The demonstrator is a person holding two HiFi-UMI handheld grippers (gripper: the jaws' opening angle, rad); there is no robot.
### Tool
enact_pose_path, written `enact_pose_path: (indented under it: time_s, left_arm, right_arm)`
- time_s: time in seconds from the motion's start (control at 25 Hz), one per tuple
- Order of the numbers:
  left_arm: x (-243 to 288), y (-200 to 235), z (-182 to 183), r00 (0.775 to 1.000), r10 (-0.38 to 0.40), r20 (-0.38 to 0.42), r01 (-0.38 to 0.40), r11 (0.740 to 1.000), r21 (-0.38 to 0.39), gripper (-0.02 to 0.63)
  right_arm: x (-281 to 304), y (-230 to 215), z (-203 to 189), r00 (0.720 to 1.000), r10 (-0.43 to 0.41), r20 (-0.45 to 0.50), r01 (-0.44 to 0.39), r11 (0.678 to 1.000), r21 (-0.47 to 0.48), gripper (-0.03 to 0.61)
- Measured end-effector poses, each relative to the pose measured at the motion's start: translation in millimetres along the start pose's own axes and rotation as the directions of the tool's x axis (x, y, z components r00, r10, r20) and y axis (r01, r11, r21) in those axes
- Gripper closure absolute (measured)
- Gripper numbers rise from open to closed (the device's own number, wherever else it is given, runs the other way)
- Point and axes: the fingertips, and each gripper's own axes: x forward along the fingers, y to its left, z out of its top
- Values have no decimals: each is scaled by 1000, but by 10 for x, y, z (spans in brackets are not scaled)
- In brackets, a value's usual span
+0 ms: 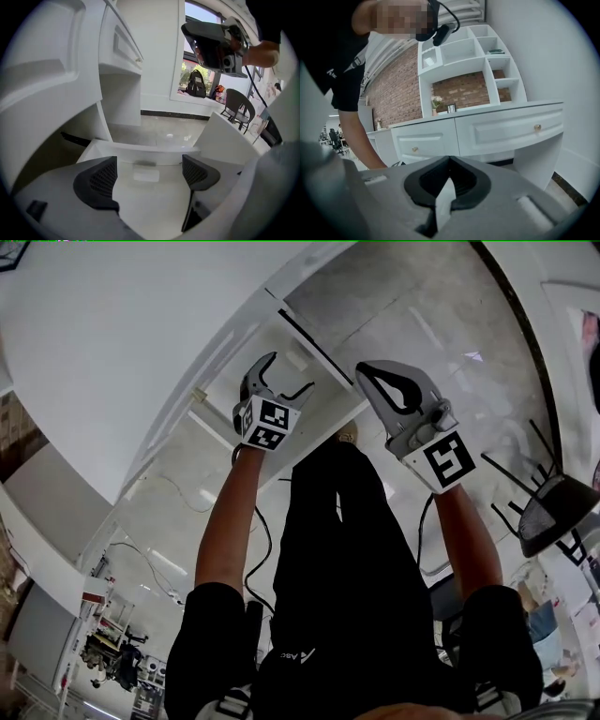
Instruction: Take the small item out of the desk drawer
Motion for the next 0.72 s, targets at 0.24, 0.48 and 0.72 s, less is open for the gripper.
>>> enact_pose_path:
  time_s: [0.24, 0.48, 0.72]
  left_arm:
    - [493, 151, -377, 997, 6, -75, -5, 1000, 22, 187]
    - [803, 153, -541, 991, -3, -133, 9, 999, 48, 187]
    - [975, 162, -616, 987, -32, -157, 41, 997, 59, 187]
  right_arm:
    - [146, -177, -352, 1000, -25, -13, 25, 999, 36, 577]
    - [176, -341, -572, 999, -19, -31, 21, 998, 67, 577]
    - [253, -414, -659, 999, -18, -41, 22, 996, 90, 577]
